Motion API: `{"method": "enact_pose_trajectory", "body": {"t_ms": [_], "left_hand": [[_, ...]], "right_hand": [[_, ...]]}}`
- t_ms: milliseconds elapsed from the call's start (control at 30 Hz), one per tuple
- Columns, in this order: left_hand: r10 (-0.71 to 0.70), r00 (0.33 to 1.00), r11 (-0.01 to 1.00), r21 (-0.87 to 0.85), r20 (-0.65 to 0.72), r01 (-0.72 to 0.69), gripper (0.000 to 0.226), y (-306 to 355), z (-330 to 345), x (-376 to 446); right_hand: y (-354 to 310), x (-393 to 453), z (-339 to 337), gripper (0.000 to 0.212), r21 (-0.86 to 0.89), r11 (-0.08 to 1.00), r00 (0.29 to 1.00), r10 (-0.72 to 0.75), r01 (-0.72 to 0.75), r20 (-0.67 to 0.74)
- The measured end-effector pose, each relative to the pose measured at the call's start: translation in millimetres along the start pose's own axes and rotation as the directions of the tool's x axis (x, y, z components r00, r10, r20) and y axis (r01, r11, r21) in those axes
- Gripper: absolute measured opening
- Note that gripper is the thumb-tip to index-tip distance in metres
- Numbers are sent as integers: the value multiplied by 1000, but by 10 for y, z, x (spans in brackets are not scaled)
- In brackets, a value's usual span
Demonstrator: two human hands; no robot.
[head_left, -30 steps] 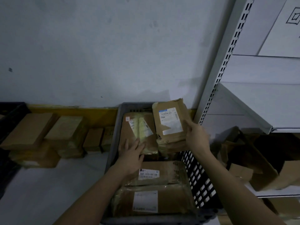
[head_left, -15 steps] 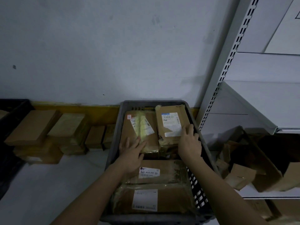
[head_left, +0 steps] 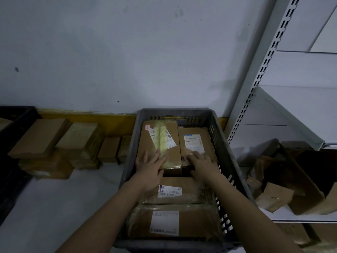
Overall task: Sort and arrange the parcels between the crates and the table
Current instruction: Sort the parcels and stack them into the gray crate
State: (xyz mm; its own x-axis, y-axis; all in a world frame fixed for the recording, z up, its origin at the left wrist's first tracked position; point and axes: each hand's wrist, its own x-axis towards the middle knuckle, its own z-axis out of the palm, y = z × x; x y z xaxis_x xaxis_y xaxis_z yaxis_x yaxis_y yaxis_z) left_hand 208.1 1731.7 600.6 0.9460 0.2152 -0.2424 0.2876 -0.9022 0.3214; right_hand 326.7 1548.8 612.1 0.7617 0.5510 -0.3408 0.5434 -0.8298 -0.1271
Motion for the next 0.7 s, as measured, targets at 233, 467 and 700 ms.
{"method": "enact_pose_trajectory", "body": {"t_ms": [233,467,700], "left_hand": [[-6,1000,1000,0,1,6,60,-2,10,11],[-13,1000,999,31,1,13,60,7,-1,13],[-9,1000,991,131,16,7,64,55,-59,-65]], "right_hand": [[62,167,79,73,-36,999,999,33,-35,-43],[89,87,123,62,49,998,999,32,-30,-43],[62,23,94,60,190,981,995,48,-32,-84]]}}
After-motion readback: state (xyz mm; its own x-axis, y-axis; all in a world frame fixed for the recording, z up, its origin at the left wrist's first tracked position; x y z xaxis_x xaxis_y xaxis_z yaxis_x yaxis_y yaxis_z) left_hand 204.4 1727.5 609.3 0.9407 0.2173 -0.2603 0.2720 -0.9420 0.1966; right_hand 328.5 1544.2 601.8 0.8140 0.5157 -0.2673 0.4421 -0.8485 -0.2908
